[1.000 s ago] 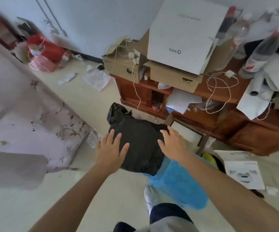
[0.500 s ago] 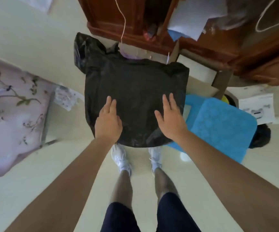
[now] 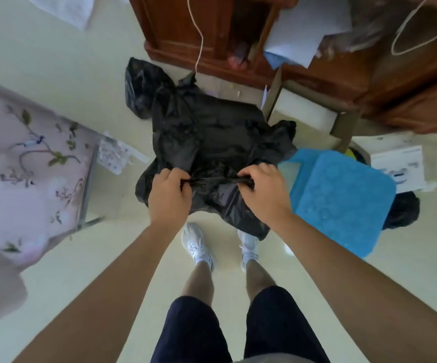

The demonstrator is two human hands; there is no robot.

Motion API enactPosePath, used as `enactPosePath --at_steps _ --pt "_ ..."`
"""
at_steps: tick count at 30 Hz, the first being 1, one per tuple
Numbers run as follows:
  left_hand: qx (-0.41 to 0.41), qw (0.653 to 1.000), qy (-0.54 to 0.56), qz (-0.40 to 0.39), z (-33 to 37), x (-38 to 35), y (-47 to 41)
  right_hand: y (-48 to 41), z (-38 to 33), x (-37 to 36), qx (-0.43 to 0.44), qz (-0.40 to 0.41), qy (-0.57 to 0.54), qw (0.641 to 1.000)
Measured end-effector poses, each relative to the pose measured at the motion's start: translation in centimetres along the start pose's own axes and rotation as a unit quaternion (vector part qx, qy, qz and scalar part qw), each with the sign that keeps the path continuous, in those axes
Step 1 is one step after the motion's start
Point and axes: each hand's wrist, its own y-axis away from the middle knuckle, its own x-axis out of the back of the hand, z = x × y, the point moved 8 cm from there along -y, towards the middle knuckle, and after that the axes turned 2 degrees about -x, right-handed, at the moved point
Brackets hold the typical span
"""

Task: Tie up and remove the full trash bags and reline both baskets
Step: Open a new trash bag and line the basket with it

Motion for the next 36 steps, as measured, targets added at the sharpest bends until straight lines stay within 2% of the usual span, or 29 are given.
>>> enactPosePath --at_steps 4,10,13,15,17,19,21,22,25,28,29,31,33,36 --pt "-0.009 0.997 0.041 0.061 5.4 8.9 2.0 1.2 -5.1 7.7 0.031 -0.058 -0.077 0.995" --pt "-0.049 0.983 0.065 0.166 13.4 21.2 6.5 5.9 -11.4 17.8 0.125 -0.160 -0.097 0.974" --pt "-0.045 0.966 0.074 0.242 15.4 25.3 9.7 7.8 -13.9 21.0 0.142 -0.197 -0.203 0.949" --pt "-0.041 0.959 0.057 0.275 15.7 26.9 12.0 7.8 -15.6 22.5 0.174 -0.147 -0.225 0.947" --pt "-0.035 0.953 0.022 0.300 15.1 28.1 14.6 7.2 -17.9 24.1 0.240 -0.022 -0.171 0.955" --pt "-0.018 0.943 -0.002 0.333 13.8 29.6 17.7 7.2 -20.7 24.7 0.288 0.065 -0.133 0.946" --pt "0.005 0.932 -0.007 0.362 12.3 31.2 21.3 7.3 -23.5 24.2 0.306 0.083 -0.070 0.946" --pt "0.018 0.926 -0.004 0.378 11.5 32.0 23.2 7.2 -24.5 23.3 0.293 0.064 -0.027 0.953" --pt "0.058 0.902 0.009 0.427 8.5 34.2 29.6 8.0 -25.1 18.3 0.187 -0.109 0.080 0.973" --pt "0.090 0.887 -0.011 0.453 4.6 35.8 36.3 12.7 -26.6 12.7 0.161 -0.326 0.081 0.928" --pt "0.112 0.883 -0.019 0.456 2.9 36.1 38.8 14.5 -27.7 11.1 0.174 -0.359 0.049 0.916" --pt "0.156 0.875 -0.038 0.456 -0.5 36.5 43.9 18.9 -31.3 9.1 0.206 -0.359 0.002 0.910" --pt "0.209 0.874 -0.078 0.432 -4.7 36.0 49.7 23.8 -35.9 7.0 0.268 -0.329 0.006 0.906" --pt "0.278 0.885 -0.147 0.344 -11.8 34.6 59.2 33.7 -43.5 3.4 0.359 -0.287 0.031 0.888"
